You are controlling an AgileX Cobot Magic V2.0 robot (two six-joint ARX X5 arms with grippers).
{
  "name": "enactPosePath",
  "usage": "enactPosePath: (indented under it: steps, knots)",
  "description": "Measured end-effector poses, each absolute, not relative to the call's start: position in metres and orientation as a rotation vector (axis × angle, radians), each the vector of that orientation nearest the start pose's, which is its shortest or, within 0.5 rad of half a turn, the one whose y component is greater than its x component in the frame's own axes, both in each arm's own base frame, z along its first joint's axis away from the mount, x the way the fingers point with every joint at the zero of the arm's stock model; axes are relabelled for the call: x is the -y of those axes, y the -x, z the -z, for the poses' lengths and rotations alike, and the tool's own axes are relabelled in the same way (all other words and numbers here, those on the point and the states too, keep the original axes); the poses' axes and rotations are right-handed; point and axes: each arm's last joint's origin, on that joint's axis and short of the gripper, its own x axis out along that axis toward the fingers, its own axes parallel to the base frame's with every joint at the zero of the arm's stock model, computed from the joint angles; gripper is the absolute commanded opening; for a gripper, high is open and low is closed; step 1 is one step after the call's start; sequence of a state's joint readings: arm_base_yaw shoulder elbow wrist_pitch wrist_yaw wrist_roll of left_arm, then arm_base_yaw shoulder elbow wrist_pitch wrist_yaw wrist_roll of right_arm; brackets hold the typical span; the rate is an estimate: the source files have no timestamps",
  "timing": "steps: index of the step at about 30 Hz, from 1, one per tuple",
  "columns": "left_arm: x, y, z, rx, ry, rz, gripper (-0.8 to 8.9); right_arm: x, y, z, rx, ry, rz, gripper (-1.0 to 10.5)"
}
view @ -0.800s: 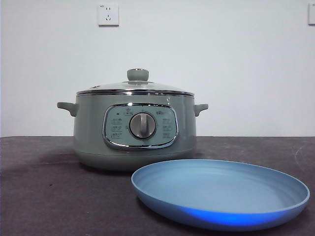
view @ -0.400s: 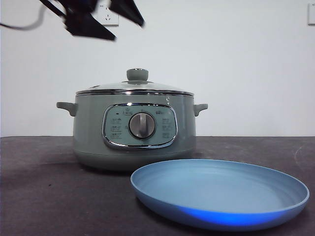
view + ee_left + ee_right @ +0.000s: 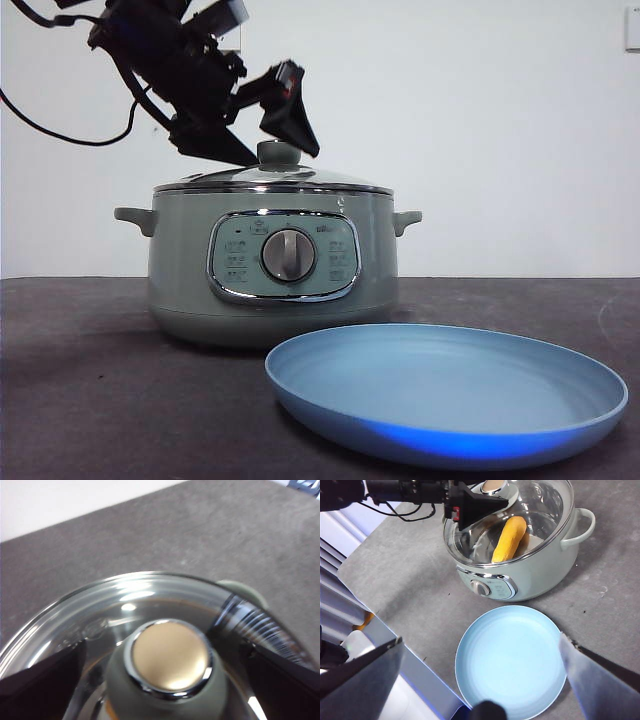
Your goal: Take the corn out from the steamer,put the corn on the plate,close the lid
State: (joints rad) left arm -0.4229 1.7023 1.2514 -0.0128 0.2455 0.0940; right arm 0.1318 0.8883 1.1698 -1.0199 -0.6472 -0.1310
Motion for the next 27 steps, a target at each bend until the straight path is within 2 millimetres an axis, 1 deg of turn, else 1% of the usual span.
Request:
enactPosePath:
  steps: [2, 3, 6, 7, 10, 13, 16, 27]
  knots:
    - [0.1654, -0.3507, -0.268, -0.443, -0.133, 0.674, 5.85, -0.0356, -0.1357, -0.3729, -0.68, -0.074, -0.788, 6.0]
    - [0.1653, -0.3508, -0.268, -0.443, -0.134, 0.671, 5.41, -0.0356, -0.1359, -0.3729, -0.68, -0.074, -0.788, 6.0]
    - [0.1655, -0.3509, -0.2684, -0.439, -0.136, 0.672, 3.34, -0.0356, -0.1359, -0.3729, -0.68, -0.074, -0.788, 6.0]
    - [0.1655, -0.3509, -0.2683, -0.439, -0.136, 0.672, 2.93, -0.0356, -0.1359, -0.3729, -0.68, -0.074, -0.788, 6.0]
    - [0.1654, -0.3505, -0.2675, -0.449, -0.137, 0.672, 2.17, -0.0356, -0.1359, -0.3729, -0.68, -0.074, -0.788, 6.0]
    - [0.1665, -0.3495, -0.2668, -0.457, -0.138, 0.675, 0.95, -0.0356, -0.1359, -0.3729, -0.68, -0.074, -0.788, 6.0]
    - [0.1682, -0.3491, -0.2685, -0.447, -0.145, 0.685, -0.03, -0.0356, -0.1359, -0.3729, -0.68, -0.074, -0.787, 6.0]
    - [0.1687, -0.3489, -0.269, -0.444, -0.144, 0.687, -0.08, -0.0356, -0.1359, -0.3729, -0.68, -0.074, -0.787, 6.0]
